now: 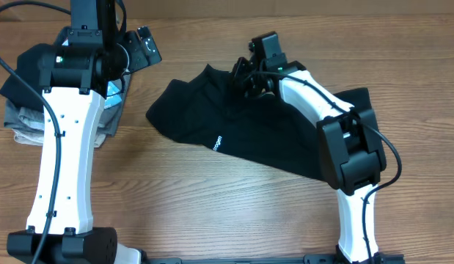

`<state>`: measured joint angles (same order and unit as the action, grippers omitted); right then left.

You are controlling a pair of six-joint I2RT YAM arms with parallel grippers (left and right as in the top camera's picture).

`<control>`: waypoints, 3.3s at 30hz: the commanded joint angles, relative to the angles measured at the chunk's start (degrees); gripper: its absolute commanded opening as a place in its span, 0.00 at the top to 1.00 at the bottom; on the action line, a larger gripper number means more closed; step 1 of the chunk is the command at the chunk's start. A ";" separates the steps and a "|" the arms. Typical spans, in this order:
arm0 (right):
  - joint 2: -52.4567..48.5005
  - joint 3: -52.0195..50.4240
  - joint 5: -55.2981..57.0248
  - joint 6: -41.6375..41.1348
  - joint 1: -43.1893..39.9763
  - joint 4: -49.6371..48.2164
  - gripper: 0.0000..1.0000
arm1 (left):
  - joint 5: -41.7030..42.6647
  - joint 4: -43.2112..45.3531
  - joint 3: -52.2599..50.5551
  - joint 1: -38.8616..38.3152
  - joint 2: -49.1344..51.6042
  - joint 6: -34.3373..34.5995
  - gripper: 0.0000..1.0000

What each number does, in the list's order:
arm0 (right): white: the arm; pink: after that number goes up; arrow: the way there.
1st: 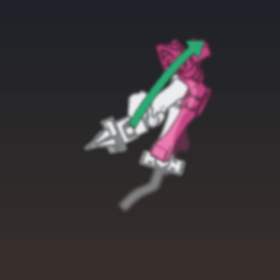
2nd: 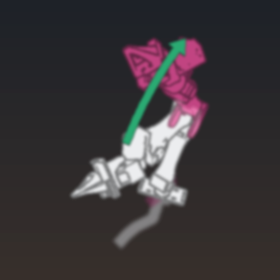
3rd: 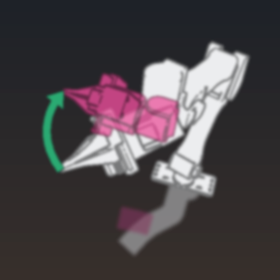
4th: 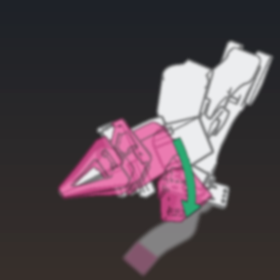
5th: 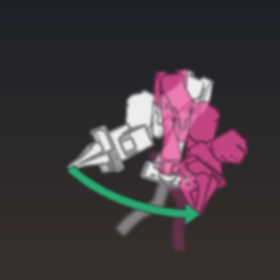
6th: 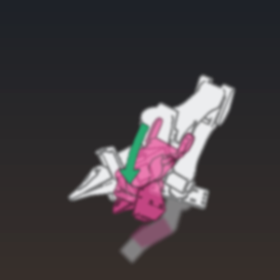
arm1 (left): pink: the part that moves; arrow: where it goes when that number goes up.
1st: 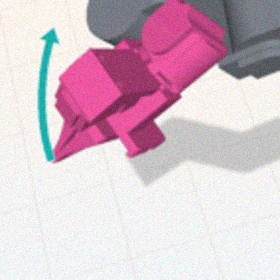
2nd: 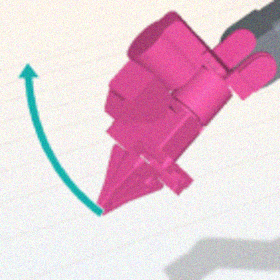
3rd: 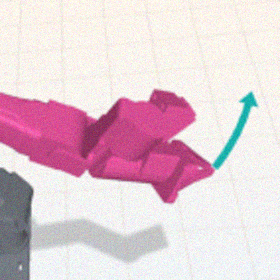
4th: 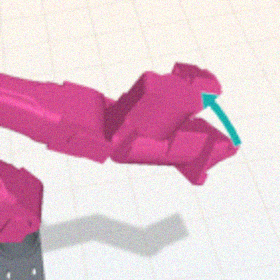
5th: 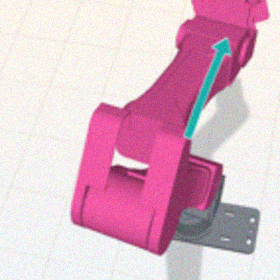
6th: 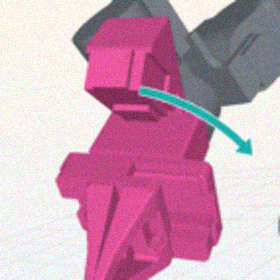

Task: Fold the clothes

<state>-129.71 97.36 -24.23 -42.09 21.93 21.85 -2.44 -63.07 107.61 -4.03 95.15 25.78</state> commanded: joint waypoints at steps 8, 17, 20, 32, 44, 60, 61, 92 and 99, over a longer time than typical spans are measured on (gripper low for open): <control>6.29 0.22 -1.36 5.11 4.68 3.85 0.95 | -0.96 0.02 0.02 -0.07 0.33 -0.02 0.00; 6.51 0.22 0.13 7.67 9.90 6.62 0.96 | -0.96 0.02 0.02 -0.07 0.33 -0.02 0.00; 7.13 0.22 -0.31 7.89 11.69 7.48 0.96 | -0.96 0.02 0.02 -0.07 0.33 -0.02 0.00; 8.96 0.22 -0.76 8.52 15.10 14.64 0.96 | -0.96 0.02 0.02 -0.07 0.33 -0.02 0.00; 8.94 0.20 5.53 9.16 17.29 18.56 0.96 | -0.96 0.02 0.02 -0.07 0.33 -0.02 0.00; 8.26 0.09 6.23 9.16 18.60 19.02 0.96 | -0.96 0.02 0.02 -0.07 0.33 -0.02 0.00; 8.07 0.09 6.25 9.16 18.88 19.02 0.96 | -0.96 0.02 0.02 -0.07 0.33 -0.02 0.00; 21.94 7.13 15.91 18.82 -15.76 48.48 0.42 | -0.96 0.02 0.02 -0.07 0.33 -0.02 0.00; 17.05 6.86 23.06 23.78 -27.89 40.98 0.42 | -0.96 0.02 0.02 -0.07 0.33 -0.02 0.00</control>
<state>-110.00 104.64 -6.92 -21.89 -4.21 64.42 -2.44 -63.07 107.61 -4.03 95.15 25.80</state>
